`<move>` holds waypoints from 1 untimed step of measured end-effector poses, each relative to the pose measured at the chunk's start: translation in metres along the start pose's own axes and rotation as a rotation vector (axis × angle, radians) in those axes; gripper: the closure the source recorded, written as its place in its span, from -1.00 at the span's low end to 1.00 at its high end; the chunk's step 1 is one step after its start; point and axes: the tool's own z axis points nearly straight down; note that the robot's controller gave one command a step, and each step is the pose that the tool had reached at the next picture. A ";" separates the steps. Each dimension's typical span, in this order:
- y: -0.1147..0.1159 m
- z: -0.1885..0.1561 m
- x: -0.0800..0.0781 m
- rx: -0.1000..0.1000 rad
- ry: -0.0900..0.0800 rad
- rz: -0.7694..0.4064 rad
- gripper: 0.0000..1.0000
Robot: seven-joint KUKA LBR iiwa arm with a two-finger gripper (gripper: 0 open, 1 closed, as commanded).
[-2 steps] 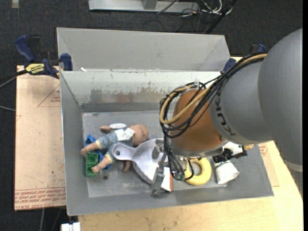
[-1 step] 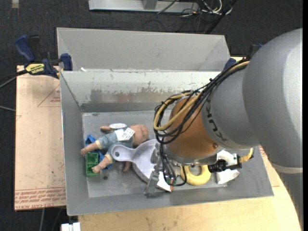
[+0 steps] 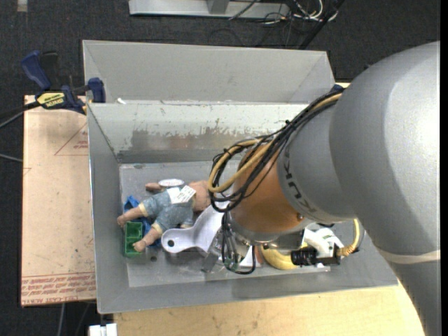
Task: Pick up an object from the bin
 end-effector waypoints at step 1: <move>0.000 0.000 0.000 0.000 0.000 0.000 1.00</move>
Offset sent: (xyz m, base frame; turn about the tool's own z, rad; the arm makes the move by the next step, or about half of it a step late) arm -0.0001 0.0000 0.0262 0.0000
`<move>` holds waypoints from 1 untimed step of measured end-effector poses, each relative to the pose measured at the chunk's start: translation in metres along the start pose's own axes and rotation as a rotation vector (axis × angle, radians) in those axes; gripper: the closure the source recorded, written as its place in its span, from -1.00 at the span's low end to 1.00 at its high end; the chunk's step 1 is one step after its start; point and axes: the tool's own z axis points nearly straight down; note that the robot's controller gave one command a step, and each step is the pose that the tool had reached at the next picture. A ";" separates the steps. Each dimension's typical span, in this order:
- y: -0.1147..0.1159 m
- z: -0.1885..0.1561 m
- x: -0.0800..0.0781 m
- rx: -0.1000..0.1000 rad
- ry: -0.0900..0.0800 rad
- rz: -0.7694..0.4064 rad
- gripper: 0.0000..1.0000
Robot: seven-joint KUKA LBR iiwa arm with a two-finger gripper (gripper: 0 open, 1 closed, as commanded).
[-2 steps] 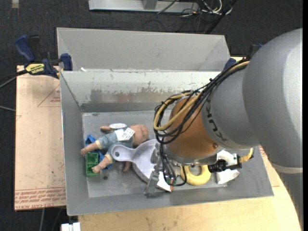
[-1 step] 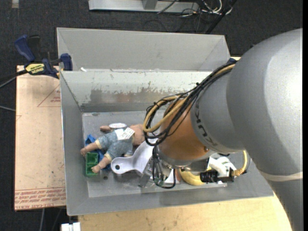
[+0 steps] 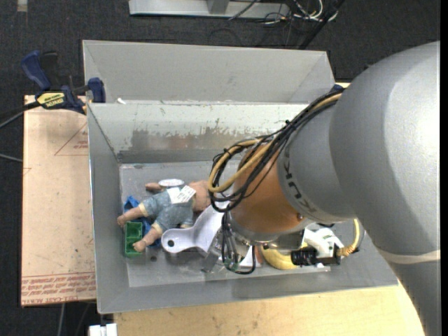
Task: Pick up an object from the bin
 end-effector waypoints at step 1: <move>0.000 -0.002 0.000 0.001 0.001 0.000 1.00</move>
Offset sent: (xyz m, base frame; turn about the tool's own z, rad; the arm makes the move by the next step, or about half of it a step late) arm -0.0001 0.0000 0.0552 0.0000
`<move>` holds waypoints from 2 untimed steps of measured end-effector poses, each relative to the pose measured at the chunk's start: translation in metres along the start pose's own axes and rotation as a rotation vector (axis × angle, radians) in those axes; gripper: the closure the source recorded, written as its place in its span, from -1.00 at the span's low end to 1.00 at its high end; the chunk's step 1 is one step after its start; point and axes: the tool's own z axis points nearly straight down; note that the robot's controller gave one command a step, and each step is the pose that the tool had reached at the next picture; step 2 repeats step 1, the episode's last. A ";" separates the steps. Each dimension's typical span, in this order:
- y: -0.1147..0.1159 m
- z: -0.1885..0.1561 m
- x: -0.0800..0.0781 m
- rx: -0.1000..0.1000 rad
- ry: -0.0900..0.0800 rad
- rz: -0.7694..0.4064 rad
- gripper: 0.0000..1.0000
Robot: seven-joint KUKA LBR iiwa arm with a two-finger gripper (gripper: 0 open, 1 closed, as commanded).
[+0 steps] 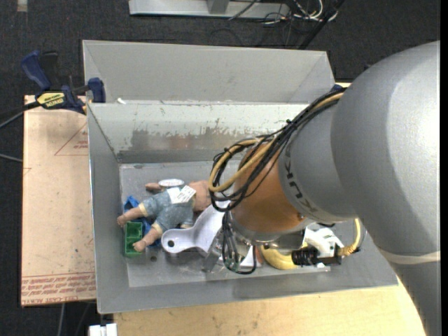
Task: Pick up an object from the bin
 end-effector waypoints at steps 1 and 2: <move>-0.001 -0.011 0.001 0.003 0.003 0.000 1.00; -0.001 -0.011 0.001 0.003 0.003 0.000 1.00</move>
Offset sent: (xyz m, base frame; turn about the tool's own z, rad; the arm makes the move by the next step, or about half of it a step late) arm 0.0002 0.0000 0.0407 0.0000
